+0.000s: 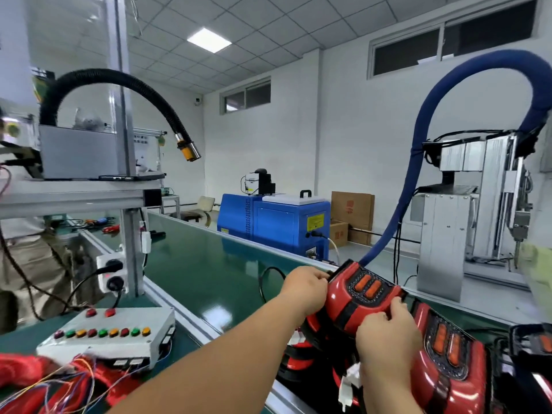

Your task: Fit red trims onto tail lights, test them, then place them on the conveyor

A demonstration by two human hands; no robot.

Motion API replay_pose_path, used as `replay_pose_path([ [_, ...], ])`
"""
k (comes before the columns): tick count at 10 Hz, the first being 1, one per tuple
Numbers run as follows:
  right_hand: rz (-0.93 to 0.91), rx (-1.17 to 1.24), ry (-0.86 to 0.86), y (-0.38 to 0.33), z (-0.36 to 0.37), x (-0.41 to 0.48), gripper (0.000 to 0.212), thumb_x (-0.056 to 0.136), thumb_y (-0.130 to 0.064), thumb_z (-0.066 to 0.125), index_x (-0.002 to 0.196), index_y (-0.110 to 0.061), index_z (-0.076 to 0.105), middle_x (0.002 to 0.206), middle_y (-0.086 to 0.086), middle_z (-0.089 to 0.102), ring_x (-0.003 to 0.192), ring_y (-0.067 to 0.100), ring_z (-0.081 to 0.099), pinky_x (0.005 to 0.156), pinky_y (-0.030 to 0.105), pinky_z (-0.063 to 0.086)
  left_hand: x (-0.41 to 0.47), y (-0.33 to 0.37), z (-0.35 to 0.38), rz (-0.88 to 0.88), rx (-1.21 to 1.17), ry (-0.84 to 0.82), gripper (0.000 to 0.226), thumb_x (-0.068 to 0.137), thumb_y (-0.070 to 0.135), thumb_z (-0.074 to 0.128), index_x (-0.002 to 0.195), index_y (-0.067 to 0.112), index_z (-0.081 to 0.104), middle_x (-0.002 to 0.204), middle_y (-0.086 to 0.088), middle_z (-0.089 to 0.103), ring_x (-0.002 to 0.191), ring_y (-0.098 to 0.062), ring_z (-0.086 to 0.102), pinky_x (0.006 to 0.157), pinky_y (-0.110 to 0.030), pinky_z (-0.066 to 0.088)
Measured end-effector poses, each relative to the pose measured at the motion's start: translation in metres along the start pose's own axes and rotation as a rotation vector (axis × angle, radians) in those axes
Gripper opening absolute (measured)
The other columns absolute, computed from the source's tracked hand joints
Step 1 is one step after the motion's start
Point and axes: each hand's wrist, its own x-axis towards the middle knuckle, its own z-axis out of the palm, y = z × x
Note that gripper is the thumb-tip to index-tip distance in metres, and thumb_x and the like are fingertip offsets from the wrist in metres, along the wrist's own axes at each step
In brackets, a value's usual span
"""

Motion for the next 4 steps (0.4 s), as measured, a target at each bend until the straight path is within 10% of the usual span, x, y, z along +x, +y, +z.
replay_pose_path([
  [1,-0.097,-0.076,0.067,-0.002,-0.005,-0.005,0.049,0.096,0.003,0.037,0.144,-0.005,0.046,0.155,0.006,0.036,0.144,0.026,0.03,0.119,0.036,0.021,-0.002,0.0,0.002,0.008,0.024,-0.018,0.034,0.1,0.018,0.042,0.118,0.018,0.071,0.114,-0.003,0.07,0.104,-0.021,0.062,0.095,-0.032,0.051],
  [4,-0.306,-0.044,0.155,-0.006,-0.006,-0.019,0.044,0.1,-0.01,0.049,0.143,-0.003,0.047,0.152,0.009,0.042,0.143,0.023,0.034,0.113,0.024,0.015,-0.016,-0.013,-0.002,0.081,-0.074,0.18,0.035,0.103,0.029,0.043,0.133,0.023,0.059,0.132,0.004,0.061,0.119,-0.013,0.055,0.1,-0.024,0.04],
])
